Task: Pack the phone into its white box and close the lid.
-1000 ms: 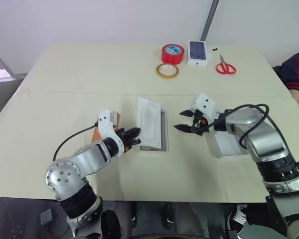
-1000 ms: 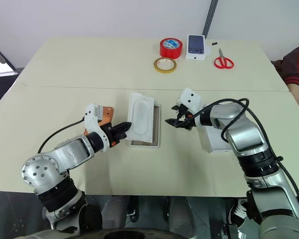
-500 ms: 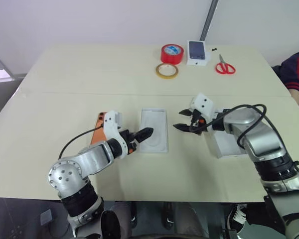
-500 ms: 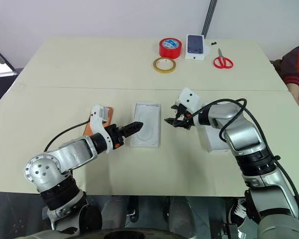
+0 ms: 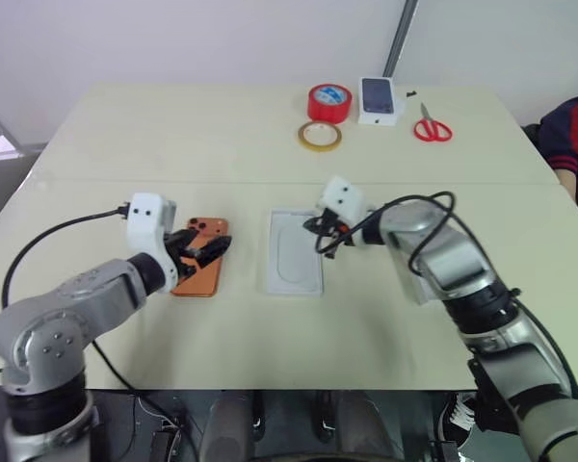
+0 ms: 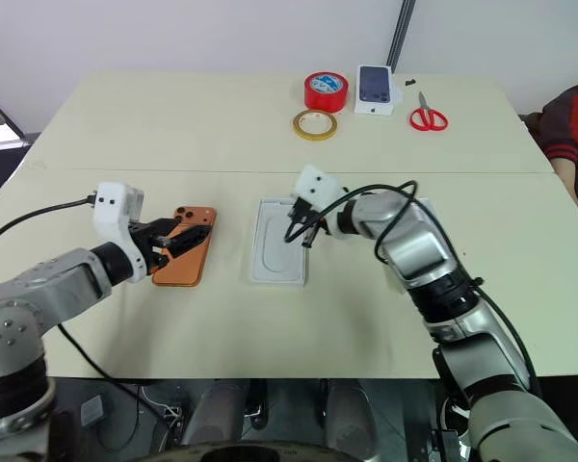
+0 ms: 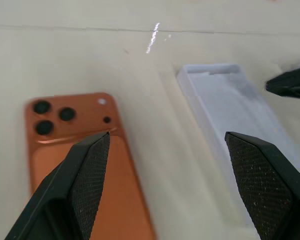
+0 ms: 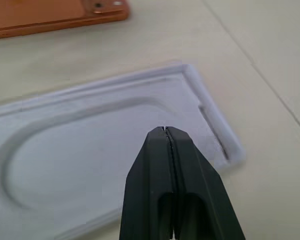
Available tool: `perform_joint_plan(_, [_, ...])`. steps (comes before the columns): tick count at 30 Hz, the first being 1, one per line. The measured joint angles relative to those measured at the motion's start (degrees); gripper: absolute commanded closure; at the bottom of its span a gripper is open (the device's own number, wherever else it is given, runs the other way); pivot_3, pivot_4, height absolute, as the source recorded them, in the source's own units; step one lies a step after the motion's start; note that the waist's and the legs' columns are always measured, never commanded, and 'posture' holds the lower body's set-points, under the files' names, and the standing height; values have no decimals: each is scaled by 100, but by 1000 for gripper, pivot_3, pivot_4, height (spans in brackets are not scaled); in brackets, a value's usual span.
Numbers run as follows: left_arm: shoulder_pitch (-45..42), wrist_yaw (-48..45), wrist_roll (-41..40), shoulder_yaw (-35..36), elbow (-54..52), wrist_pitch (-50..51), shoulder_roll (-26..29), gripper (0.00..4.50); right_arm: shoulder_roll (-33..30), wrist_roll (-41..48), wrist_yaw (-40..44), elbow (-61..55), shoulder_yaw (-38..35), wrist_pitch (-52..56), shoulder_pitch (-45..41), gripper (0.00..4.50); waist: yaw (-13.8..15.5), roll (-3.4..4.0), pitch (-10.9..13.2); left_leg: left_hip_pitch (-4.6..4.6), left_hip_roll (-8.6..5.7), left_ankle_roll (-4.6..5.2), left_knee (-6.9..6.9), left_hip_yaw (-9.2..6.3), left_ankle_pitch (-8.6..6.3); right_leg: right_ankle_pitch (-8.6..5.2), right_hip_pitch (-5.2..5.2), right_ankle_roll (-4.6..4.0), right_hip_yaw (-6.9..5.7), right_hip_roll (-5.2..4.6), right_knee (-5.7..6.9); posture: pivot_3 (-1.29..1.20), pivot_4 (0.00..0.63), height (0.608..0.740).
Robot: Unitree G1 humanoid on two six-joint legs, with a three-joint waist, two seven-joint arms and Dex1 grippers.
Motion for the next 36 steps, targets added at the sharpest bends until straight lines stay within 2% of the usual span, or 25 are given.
perform_joint_plan(3, [650, -975, 588, -221, -79, -876, 632, 640, 342, -320, -225, 521, 237, -183, -303, 4489, -50, 1, 0, -6, 0, -5, -17, 10, 2, 4, -21, -7, 6, -5, -7, 0, 150, 736])
perform_joint_plan(5, [988, -1464, 891, -255, -90, -1361, 817, 640, 422, -516, -334, 827, 302, -329, -399, 4489, -53, -2, -1, -6, -4, -14, -42, 13, 7, 4, -31, -8, 5, -15, -18, 0, 150, 736])
perform_joint_plan(9, [1509, -2167, 992, -227, -239, -1859, 918, 640, 631, -797, -505, 1409, 400, -608, -474, 4489, -116, -1, -1, -23, -2, -25, -65, 19, 15, 4, -33, -7, 11, -21, -18, 0, 150, 736])
perform_joint_plan(13, [1803, -2441, 1047, -215, -331, -2053, 964, 640, 680, -1038, -527, 1697, 441, -903, -527, 4489, -129, 3, 1, -22, 6, -35, -69, 15, 24, 4, -39, -7, 9, 2, -6, 0, 150, 736])
perform_joint_plan(26, [1919, -2417, 1243, -228, -410, -2106, 793, 640, 775, -1370, -522, 1815, 425, -1408, -508, 4489, -129, 3, 2, -11, 8, -26, -62, 14, 36, 7, -28, -8, 8, 11, -1, 0, 150, 736])
perform_joint_plan(31, [1931, -2255, 1233, -195, -393, -2074, 671, 640, 569, -1285, 21, 1186, 424, -1479, -299, 4489, -103, 4, 2, -9, 8, -28, -61, 11, 35, 6, -24, -8, 8, 10, -1, 0, 150, 736])
perform_joint_plan(34, [1802, -1924, 1125, 101, -130, -1922, 464, 640, 458, -988, 513, 574, 419, -1311, -58, 4489, -106, 3, 2, -6, 9, -25, -60, 8, 37, 6, -21, -6, 6, 11, 2, 0, 150, 736])
perform_joint_plan(36, [1563, -1579, 972, 364, 149, -1687, 326, 114, 621, -845, 556, 402, 386, -1084, -41, 4500, -132, 3, 2, 7, 11, -24, -59, 9, 38, 6, -16, -6, 6, 14, 13, 0, 150, 736])
